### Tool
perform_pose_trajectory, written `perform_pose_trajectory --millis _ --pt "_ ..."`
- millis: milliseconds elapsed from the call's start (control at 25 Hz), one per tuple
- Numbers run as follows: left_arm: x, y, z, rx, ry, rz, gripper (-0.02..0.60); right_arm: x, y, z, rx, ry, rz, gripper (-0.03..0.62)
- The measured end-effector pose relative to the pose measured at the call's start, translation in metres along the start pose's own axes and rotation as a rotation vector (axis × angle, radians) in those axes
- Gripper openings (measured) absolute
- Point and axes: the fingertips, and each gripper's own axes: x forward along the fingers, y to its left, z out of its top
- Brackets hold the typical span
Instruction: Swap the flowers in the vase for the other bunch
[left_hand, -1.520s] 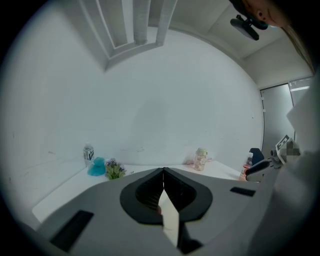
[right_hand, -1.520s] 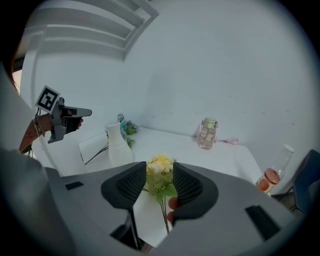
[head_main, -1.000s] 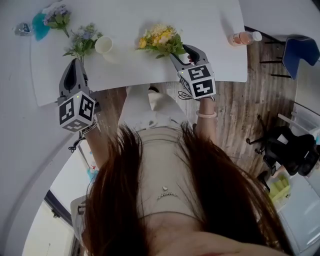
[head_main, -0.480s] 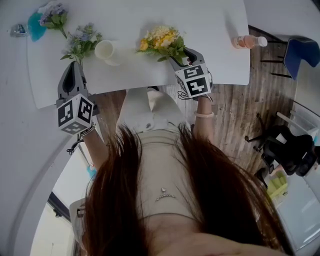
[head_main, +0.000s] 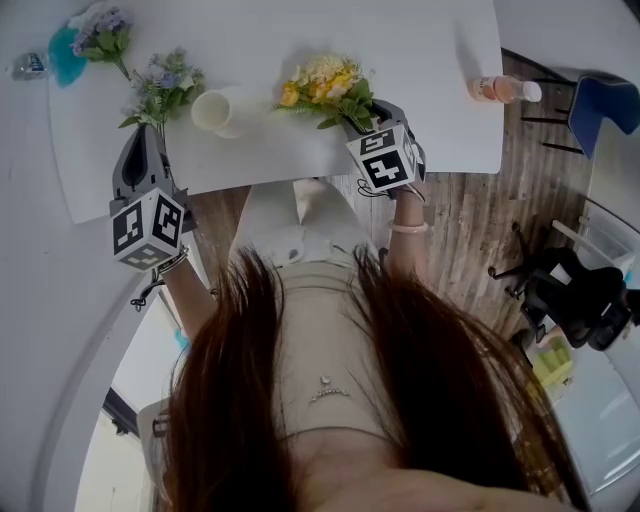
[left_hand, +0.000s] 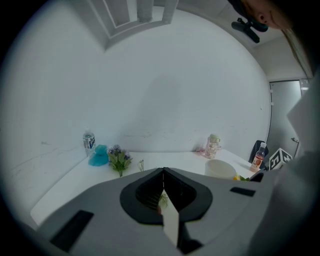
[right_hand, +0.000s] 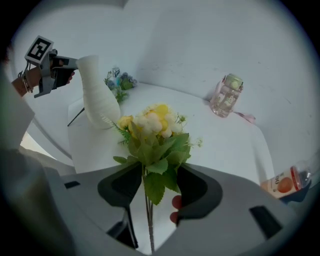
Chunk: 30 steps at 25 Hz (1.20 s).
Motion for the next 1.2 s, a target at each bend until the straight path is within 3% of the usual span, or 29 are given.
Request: perform_pose_trajectory --millis 280,600,840,1200 --pt "0.007 0.008 0.000 0.002 0.011 0.003 0.005 0.013 0.001 -0.007 -0.015 0.052 -0.007 0.232" --pt "0.012 0.011 -0.001 0.004 0.024 -0.001 0.005 0.022 0.004 -0.009 -0.013 0.086 0.019 0.160" --pt "0.008 0.012 -0.001 0.004 0.018 0.000 0.005 0.020 0.007 -0.006 0.002 0.068 0.028 0.098" --pt "-0.014 0.004 0.000 0.003 -0.012 0.014 0.005 0.003 0.003 0.000 -0.020 0.012 -0.015 0.080"
